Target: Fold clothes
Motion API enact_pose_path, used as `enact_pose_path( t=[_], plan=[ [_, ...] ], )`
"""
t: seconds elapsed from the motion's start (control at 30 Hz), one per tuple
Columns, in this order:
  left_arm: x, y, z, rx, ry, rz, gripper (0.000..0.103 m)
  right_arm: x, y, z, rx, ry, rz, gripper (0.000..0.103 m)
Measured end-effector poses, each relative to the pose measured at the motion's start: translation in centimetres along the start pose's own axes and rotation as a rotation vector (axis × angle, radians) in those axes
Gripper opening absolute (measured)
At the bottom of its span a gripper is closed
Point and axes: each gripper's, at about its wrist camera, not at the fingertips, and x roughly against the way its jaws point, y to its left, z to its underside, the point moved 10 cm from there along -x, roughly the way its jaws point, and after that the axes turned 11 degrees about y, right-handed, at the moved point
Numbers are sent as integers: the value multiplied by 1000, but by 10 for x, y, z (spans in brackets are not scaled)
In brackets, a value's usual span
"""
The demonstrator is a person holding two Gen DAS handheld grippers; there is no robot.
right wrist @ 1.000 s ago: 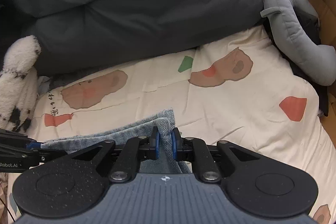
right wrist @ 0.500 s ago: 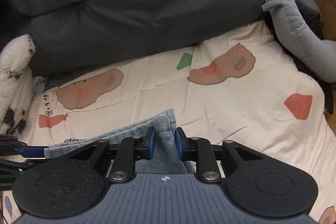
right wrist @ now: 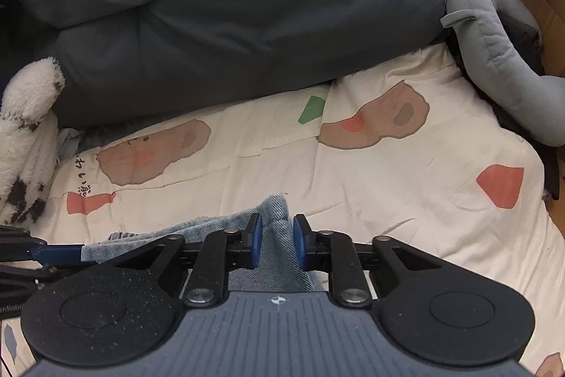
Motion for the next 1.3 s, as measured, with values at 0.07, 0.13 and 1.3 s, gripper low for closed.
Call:
enact_pose_path(
  t=[0.07, 0.13, 1.3],
  plan=[
    [5, 0, -2, 5, -13, 9, 7, 1, 0, -1, 5, -10, 4, 9],
    [12, -3, -6, 0, -28, 18, 6, 4, -2, -3, -4, -27, 10, 9],
    [25, -22, -5, -55, -60, 47, 19, 4, 34, 34, -235, -95, 10, 40]
  ],
)
